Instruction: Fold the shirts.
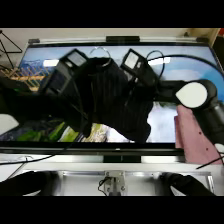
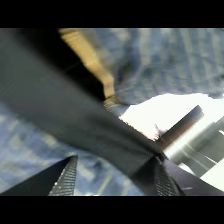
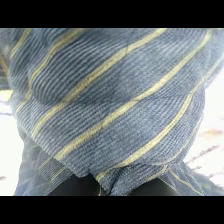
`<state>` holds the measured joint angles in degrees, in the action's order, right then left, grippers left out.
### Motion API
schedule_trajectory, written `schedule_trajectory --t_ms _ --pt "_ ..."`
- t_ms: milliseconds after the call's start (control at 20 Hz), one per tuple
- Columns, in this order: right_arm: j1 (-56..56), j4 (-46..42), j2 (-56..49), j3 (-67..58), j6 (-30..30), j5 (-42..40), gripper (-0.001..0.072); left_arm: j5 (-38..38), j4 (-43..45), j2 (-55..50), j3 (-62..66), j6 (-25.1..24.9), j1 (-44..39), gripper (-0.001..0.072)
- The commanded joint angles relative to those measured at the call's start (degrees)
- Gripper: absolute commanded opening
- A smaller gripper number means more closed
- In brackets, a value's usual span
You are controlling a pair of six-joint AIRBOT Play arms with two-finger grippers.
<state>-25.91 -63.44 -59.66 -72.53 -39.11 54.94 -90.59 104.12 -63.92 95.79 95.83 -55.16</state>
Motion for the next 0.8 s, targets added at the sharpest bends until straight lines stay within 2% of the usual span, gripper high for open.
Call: schedule_trajectory --t_ms 0,150,300,400,650,750 --pt "0.0 -5.7 0.1 -0.6 -1.9 1.7 0.0080 1.0 8.2 1.8 3.8 -0.9 -0.1 0.0576" --pt "0.0 -9.9 0.1 -1.2 -4.1 0.4 0.0080 2.9 10.3 2.9 9.8 -4.3 -0.1 0.0578" --pt "0.0 -15.9 0.1 -6.0 -6.8 -2.6 0.0080 3.6 15.1 3.0 12.8 -4.5 -0.1 0.0605" --pt "0.2 -20.3 0.1 -10.9 -7.7 -2.9 0.0079 7.1 18.3 2.7 12.8 -4.4 0.5 0.0604" --pt "0.1 -21.3 0.1 -17.7 -11.8 3.2 0.0080 32.4 17.3 -1.3 12.7 7.5 4.7 0.0604" --pt "0.1 -20.5 -0.4 -17.7 -12.8 6.8 0.0080 38.4 16.7 -5.0 12.7 10.4 5.0 0.0601"
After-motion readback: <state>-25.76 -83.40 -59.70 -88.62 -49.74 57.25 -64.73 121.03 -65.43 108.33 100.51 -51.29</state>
